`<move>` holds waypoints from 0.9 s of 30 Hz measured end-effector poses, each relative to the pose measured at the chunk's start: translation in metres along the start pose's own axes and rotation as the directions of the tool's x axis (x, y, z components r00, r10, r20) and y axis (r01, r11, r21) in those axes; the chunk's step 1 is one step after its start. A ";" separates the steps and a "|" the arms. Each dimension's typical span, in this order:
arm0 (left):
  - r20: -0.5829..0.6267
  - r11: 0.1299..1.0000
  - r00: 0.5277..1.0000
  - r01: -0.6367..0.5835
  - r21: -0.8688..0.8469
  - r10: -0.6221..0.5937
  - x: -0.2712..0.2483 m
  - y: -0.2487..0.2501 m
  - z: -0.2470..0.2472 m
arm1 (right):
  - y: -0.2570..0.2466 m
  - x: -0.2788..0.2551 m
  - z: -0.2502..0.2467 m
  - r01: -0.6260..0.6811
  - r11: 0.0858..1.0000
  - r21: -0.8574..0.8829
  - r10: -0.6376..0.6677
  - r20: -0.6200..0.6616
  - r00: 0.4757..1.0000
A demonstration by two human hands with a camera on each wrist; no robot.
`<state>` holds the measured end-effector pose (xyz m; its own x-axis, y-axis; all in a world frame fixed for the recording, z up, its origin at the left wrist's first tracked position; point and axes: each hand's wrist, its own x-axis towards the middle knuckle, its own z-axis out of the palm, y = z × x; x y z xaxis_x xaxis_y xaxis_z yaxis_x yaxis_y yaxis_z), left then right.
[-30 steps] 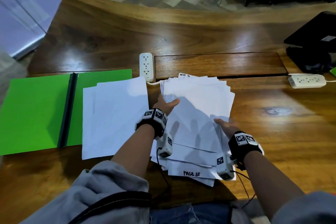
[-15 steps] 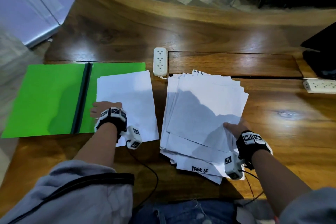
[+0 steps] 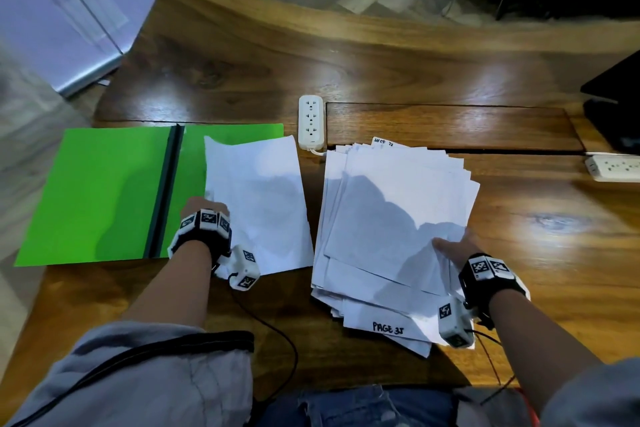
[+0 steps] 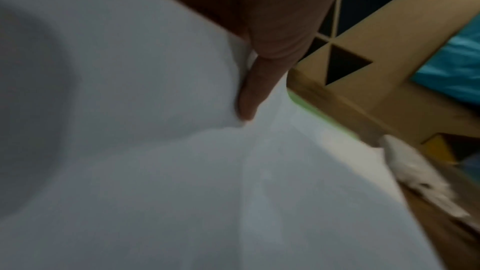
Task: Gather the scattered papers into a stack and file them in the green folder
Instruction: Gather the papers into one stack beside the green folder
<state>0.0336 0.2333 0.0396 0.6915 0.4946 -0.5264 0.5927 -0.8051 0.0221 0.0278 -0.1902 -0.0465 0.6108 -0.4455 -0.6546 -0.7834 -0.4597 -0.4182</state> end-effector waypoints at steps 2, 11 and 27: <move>-0.153 0.991 0.988 -0.033 -0.129 0.013 -0.007 0.018 -0.020 | 0.000 0.000 -0.001 -0.008 1.000 -0.022 0.008 0.016 1.000; -0.534 0.894 0.740 -0.441 0.073 0.409 -0.093 0.129 -0.082 | 0.004 -0.003 -0.014 -0.011 0.994 0.110 -0.005 0.141 0.990; -0.148 0.857 0.929 -0.370 -0.359 0.339 -0.057 0.166 -0.005 | -0.002 -0.013 -0.050 -0.206 0.827 0.524 0.004 0.361 0.933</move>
<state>0.0945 0.0732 0.0781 0.9046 0.2352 -0.3554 0.4002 -0.7556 0.5186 0.0275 -0.2217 -0.0055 0.5255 -0.1401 -0.8392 -0.8333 0.1143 -0.5408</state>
